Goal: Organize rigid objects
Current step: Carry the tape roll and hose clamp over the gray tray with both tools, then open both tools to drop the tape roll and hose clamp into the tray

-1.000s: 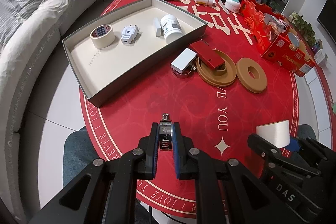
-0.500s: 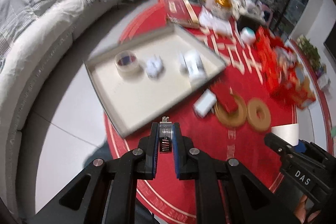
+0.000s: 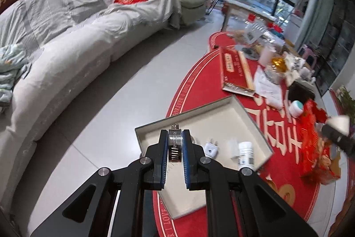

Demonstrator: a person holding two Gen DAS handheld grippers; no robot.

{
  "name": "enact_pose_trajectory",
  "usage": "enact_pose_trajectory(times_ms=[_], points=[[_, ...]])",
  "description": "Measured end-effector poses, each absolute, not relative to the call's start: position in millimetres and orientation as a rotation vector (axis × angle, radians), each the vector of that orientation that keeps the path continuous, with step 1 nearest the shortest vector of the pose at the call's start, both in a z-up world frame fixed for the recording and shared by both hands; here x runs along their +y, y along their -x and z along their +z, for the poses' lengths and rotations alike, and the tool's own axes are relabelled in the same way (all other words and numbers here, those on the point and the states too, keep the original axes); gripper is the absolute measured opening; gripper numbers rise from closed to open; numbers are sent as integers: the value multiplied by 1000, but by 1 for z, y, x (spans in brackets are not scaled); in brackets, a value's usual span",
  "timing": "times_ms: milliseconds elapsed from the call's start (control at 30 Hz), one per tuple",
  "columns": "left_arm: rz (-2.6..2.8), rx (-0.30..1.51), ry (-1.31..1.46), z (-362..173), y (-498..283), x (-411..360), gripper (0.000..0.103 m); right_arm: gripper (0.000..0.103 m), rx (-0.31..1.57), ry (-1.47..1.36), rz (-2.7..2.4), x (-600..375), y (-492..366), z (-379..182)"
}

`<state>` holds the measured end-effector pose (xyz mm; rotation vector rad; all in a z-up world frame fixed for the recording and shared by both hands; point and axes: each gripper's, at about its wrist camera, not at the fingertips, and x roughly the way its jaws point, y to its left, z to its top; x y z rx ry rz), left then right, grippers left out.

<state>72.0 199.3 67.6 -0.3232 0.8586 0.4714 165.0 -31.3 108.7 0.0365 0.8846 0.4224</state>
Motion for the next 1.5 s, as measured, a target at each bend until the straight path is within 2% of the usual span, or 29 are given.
enact_pose_trajectory(times_ms=[167, 400, 700, 1133, 1200, 1233, 1267, 1300, 1367, 1433, 1500], points=[[493, 942, 347, 24, -98, 201, 13, 50, 907, -6, 457, 6, -199, 99], [503, 1037, 376, -21, -127, 202, 13, 50, 1060, 30, 466, 42, -227, 29], [505, 1055, 354, -37, -148, 205, 13, 50, 1175, 73, 467, 52, -242, -17], [483, 1050, 320, -45, -163, 204, 16, 50, 1204, 109, 467, 69, -251, -34], [464, 1065, 302, -51, -168, 202, 32, 50, 1211, 111, 465, 69, -253, -37], [449, 1074, 299, -54, -170, 201, 59, 50, 1217, 113, 470, 70, -254, -39], [470, 1074, 288, -55, -169, 202, 69, 57, 1222, 116, 479, 71, -254, -40], [510, 1059, 279, -54, -166, 205, 74, 60, 1228, 121, 490, 72, -254, -41], [511, 1048, 323, -53, -161, 214, 89, 85, 1211, 161, 441, 70, -255, -41], [482, 1058, 393, -53, -157, 224, 100, 98, 1179, 141, 445, 62, -255, -37], [492, 1053, 392, -49, -151, 226, 103, 101, 1167, 115, 470, 53, -252, -31]])
